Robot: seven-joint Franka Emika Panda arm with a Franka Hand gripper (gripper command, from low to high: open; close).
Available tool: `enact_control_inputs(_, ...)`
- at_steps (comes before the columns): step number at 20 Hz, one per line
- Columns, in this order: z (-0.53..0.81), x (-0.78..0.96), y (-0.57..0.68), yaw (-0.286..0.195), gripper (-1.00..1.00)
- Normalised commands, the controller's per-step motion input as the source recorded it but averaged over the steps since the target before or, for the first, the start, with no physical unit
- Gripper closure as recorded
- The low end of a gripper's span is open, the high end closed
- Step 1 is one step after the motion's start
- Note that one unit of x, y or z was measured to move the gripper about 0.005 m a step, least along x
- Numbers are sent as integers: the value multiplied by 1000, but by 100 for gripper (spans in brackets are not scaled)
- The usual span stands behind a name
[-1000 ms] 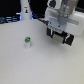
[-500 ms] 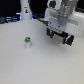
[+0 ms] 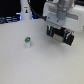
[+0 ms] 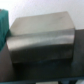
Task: Open the kcup holder, insert the kcup into the holder, and close the kcup holder
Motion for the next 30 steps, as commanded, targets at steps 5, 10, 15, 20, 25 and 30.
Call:
enact_control_inputs(5,151,-446,-422,-187,-100)
enact_control_inputs(10,90,-426,-438,-188,-100)
enact_control_inputs(15,16,-380,-473,-195,-100)
enact_control_inputs(20,0,-288,-519,-200,-100)
enact_control_inputs(25,-66,-281,-506,-207,-100)
enact_control_inputs(30,-238,-269,-512,-215,-100)
